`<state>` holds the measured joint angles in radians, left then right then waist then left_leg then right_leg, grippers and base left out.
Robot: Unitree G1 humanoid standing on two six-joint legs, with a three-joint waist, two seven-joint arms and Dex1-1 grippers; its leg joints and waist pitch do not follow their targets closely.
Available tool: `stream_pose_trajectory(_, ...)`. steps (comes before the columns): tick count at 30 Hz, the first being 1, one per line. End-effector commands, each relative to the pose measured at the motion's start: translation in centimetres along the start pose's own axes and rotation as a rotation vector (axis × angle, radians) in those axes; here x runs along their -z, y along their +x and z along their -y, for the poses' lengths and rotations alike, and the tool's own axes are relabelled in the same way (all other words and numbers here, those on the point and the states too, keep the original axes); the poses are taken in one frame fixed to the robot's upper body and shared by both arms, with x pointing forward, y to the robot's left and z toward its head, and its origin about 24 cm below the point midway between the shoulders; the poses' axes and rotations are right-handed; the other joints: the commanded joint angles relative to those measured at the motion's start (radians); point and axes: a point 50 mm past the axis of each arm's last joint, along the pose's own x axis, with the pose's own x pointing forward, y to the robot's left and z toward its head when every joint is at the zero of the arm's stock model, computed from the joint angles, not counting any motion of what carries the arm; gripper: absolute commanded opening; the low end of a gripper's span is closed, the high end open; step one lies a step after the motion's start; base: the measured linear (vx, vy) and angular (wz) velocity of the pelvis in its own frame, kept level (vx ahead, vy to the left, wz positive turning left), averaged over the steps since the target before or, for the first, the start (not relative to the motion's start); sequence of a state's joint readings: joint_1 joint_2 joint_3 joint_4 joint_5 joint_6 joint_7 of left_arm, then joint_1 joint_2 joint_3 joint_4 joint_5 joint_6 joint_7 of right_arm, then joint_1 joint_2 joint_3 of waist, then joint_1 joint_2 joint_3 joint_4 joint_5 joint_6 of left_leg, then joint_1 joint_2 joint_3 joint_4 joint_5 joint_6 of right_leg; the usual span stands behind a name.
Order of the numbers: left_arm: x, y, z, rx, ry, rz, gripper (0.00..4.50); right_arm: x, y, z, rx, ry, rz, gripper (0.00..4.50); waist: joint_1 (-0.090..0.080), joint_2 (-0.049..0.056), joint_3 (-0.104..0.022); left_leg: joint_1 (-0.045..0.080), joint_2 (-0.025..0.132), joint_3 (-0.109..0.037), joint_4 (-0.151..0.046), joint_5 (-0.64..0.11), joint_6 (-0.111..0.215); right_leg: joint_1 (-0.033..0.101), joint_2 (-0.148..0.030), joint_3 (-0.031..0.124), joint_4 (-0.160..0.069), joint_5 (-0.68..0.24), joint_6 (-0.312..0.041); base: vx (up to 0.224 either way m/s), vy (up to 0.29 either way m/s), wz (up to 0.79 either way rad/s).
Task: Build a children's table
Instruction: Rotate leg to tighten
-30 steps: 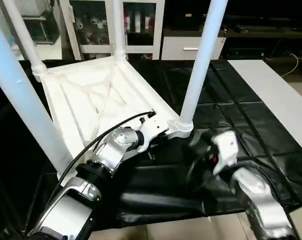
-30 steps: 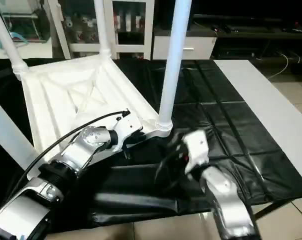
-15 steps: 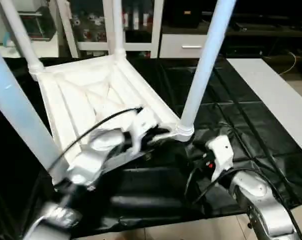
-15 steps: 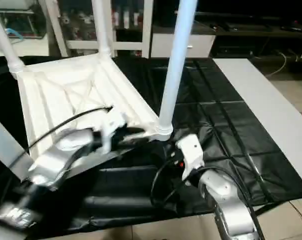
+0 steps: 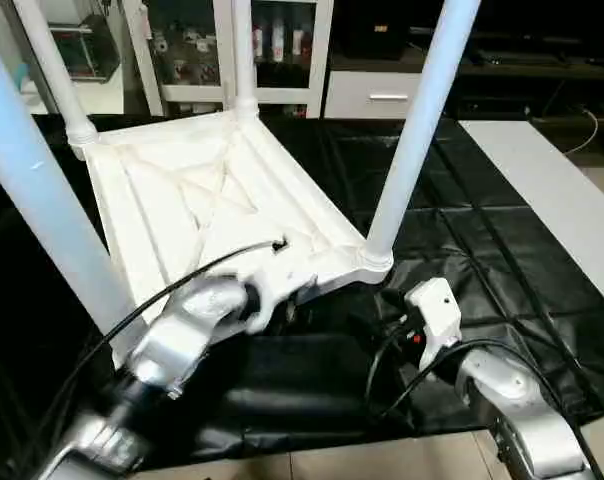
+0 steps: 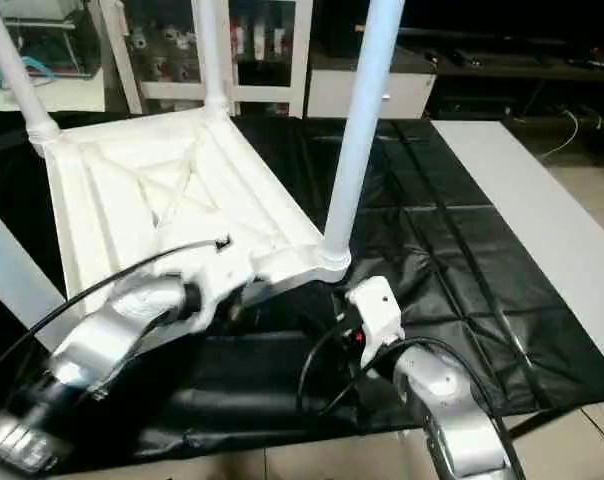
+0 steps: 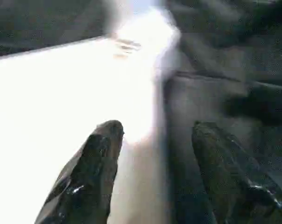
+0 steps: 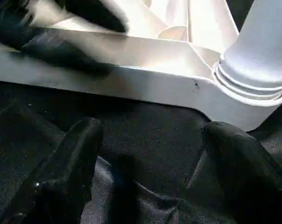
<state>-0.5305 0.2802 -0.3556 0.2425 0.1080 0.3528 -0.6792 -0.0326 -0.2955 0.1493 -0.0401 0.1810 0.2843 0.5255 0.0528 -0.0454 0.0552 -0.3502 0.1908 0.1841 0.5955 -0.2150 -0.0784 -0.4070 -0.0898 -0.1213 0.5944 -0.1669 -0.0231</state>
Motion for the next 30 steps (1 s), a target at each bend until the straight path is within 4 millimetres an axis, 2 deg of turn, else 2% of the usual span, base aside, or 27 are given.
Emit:
stream_pose_trajectory(1,-0.1,0.5,-0.4,-0.064,0.013,-0.018,3.18,-0.3,-0.2,0.1,0.016,-0.018,0.0,3.76,0.002,0.001,-0.064,-0.005,0.048,-0.021,-0.071,-0.135,0.049,0.06,-0.071,0.07,-0.075,-0.257,-0.129,0.0,0.0,0.0)
stream_pose_trajectory(3,-0.1,0.7,-0.4,-0.077,0.022,-0.026,3.3,-0.3,-0.3,0.1,0.017,-0.017,0.0,3.76,0.001,-0.001,-0.064,-0.006,0.046,-0.02,-0.069,-0.131,0.058,0.06,-0.071,0.07,-0.076,-0.261,-0.129,0.0,0.0,0.0)
stream_pose_trajectory(4,0.1,1.5,-0.4,-0.103,0.035,-0.043,3.43,-0.3,-0.3,0.1,0.022,-0.019,0.0,3.76,0.0,-0.001,-0.063,-0.007,0.045,-0.019,-0.068,-0.131,0.062,0.059,-0.069,0.069,-0.079,-0.268,-0.128,0.0,0.0,0.0)
stream_pose_trajectory(8,0.2,3.0,0.1,-0.131,0.084,-0.046,3.43,-0.3,-0.4,0.4,0.042,-0.02,0.002,3.76,0.005,-0.002,-0.063,-0.004,0.044,-0.02,-0.068,-0.153,0.065,0.056,-0.071,0.067,-0.089,-0.323,-0.103,0.0,0.0,0.0)
stream_pose_trajectory(11,0.0,3.5,0.1,-0.149,0.101,-0.03,3.43,-0.3,-0.3,0.5,0.05,-0.02,0.008,3.76,0.009,-0.002,-0.064,-0.005,0.044,-0.022,-0.068,-0.157,0.065,0.056,-0.071,0.066,-0.089,-0.322,-0.098,0.0,0.0,0.0)
stream_pose_trajectory(12,-0.4,3.6,0.0,-0.153,0.081,0.004,3.43,-0.3,-0.3,0.5,0.057,-0.017,0.012,3.76,0.01,0.002,-0.064,-0.005,0.044,-0.023,-0.068,-0.157,0.064,0.057,-0.071,0.065,-0.09,-0.316,-0.098,0.0,0.0,0.0)
stream_pose_trajectory(14,-1.9,3.6,0.0,-0.12,-0.003,0.119,3.43,-0.4,-0.3,0.6,0.059,-0.012,0.02,3.76,0.011,0.0,-0.066,-0.005,0.047,-0.023,-0.068,-0.148,0.063,0.058,-0.074,0.066,-0.085,-0.286,-0.118,0.0,0.0,0.0)
stream_pose_trajectory(16,-4.3,2.8,-0.2,-0.074,-0.107,0.309,3.43,-0.4,-0.2,0.7,0.058,-0.008,0.026,3.76,0.013,-0.004,-0.068,-0.007,0.047,-0.021,-0.066,-0.135,0.066,0.061,-0.079,0.067,-0.08,-0.258,-0.146,0.0,0.0,0.0)
stream_pose_trajectory(17,-5.1,2.4,-0.3,-0.046,-0.143,0.372,3.43,-0.4,-0.2,0.7,0.057,-0.006,0.027,3.76,0.014,-0.003,-0.068,-0.008,0.05,-0.021,-0.066,-0.122,0.07,0.061,-0.079,0.067,-0.075,-0.23,-0.168,0.0,0.0,0.0)
stream_pose_trajectory(19,-5.8,1.4,0.3,0.083,-0.18,0.44,3.43,-0.4,-0.1,0.6,0.039,-0.006,0.025,3.76,0.015,-0.003,-0.068,-0.007,0.051,-0.02,-0.066,-0.125,0.074,0.062,-0.081,0.068,-0.072,-0.233,-0.178,0.0,0.0,0.0)
stream_pose_trajectory(22,-4.7,0.2,1.9,0.324,-0.105,0.349,3.43,-0.3,-0.2,0.5,-0.002,-0.019,0.008,3.76,0.007,-0.004,-0.062,-0.01,0.051,-0.021,-0.071,-0.134,0.077,0.062,-0.078,0.069,-0.071,-0.27,-0.166,0.0,0.0,0.0)
stream_pose_trajectory(23,-3.3,-0.7,2.8,0.44,-0.057,0.237,3.43,-0.2,-0.4,0.4,-0.022,-0.026,-0.005,3.76,0.004,0.0,-0.061,-0.003,0.052,-0.02,-0.072,-0.148,0.071,0.056,-0.075,0.07,-0.074,-0.296,-0.154,0.0,0.0,0.0)
stream_pose_trajectory(24,-2.9,-0.9,2.9,0.463,-0.046,0.204,3.43,-0.2,-0.5,0.5,-0.027,-0.027,-0.009,3.76,-0.003,0.004,-0.058,-0.004,0.051,-0.019,-0.074,-0.153,0.066,0.055,-0.069,0.071,-0.074,-0.307,-0.144,0.0,0.0,0.0)
stream_pose_trajectory(26,-2.1,-1.2,3.0,0.488,-0.041,0.132,3.43,-0.2,-0.6,0.5,-0.041,-0.033,-0.018,3.76,-0.005,0.008,-0.058,0.0,0.05,-0.018,-0.074,-0.165,0.052,0.052,-0.068,0.071,-0.077,-0.314,-0.138,0.0,0.0,0.0)
stream_pose_trajectory(28,-1.4,-1.5,2.9,0.492,-0.014,0.064,3.43,-0.1,-0.7,0.5,-0.054,-0.039,-0.028,3.76,-0.002,0.007,-0.058,0.004,0.051,-0.018,-0.074,-0.179,0.042,0.051,-0.069,0.071,-0.08,-0.326,-0.137,0.0,0.0,0.0)
stream_pose_trajectory(30,0.3,-1.5,2.1,0.423,0.04,-0.078,3.43,0.1,-1.1,0.8,-0.065,-0.057,-0.044,3.76,0.0,0.008,-0.055,0.007,0.052,-0.02,-0.077,-0.204,0.029,0.051,-0.067,0.073,-0.082,-0.332,-0.132,0.0,0.0,0.0)
